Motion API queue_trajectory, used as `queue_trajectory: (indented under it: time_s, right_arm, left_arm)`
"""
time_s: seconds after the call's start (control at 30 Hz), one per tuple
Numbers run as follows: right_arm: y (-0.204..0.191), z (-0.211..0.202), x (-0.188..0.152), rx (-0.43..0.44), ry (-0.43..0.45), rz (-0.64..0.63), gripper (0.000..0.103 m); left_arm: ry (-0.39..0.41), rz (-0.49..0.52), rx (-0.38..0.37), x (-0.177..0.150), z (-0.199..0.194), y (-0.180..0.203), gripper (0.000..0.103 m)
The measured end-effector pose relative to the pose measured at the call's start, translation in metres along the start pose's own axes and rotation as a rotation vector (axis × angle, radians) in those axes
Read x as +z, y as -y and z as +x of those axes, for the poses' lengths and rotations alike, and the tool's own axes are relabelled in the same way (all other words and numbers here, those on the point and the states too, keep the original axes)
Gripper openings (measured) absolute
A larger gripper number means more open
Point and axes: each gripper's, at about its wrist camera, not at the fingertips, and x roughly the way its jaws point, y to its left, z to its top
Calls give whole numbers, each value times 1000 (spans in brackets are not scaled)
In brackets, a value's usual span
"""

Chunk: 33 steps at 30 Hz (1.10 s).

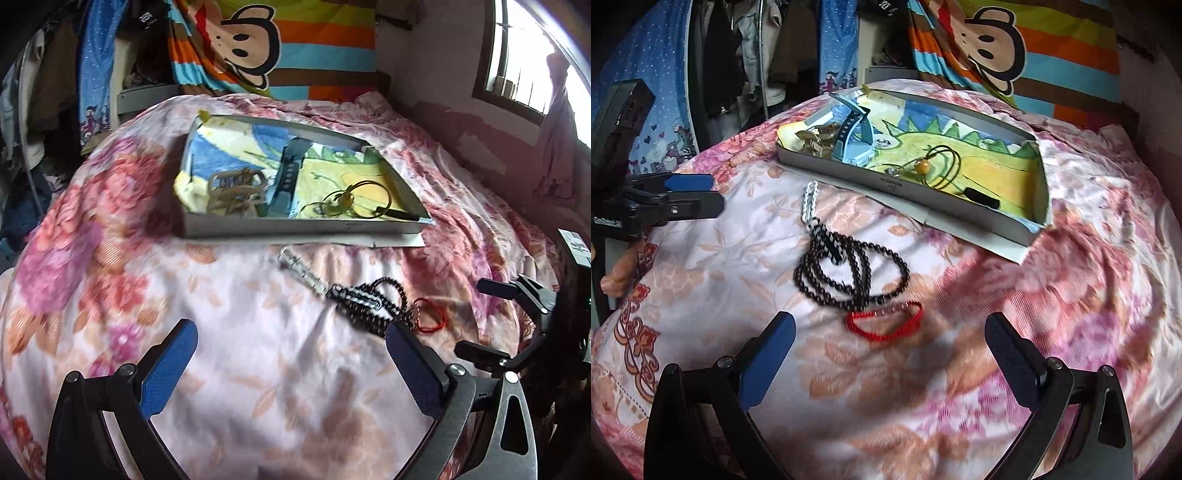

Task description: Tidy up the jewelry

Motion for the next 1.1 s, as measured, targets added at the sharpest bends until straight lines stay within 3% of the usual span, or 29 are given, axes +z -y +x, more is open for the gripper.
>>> queue_trajectory:
  time_s: [0.17, 0.37, 0.47, 0.6, 0.87, 1.1]
  right_arm:
    - [4, 12, 4, 21, -23, -6, 79]
    - [7, 25, 2, 57, -63, 11, 78]
    - [9, 28, 2, 75, -76, 25, 70]
    - [11, 32, 1, 74, -89, 35, 64]
    - [5, 43, -2, 45, -149, 17, 64]
    - [1, 41, -4, 27, -135, 6, 49]
  left_arm:
    - [-5, 3, -51, 13, 20, 0, 84]
    - [-44, -12, -128, 24, 48, -4, 64]
    - [-76, -10, -151, 27, 61, -1, 56]
    - [-111, -27, -157, 31, 76, -2, 51]
    - [-149, -125, -189, 37, 97, -12, 48]
    - [-159, -159, -140, 35, 101, -17, 26]
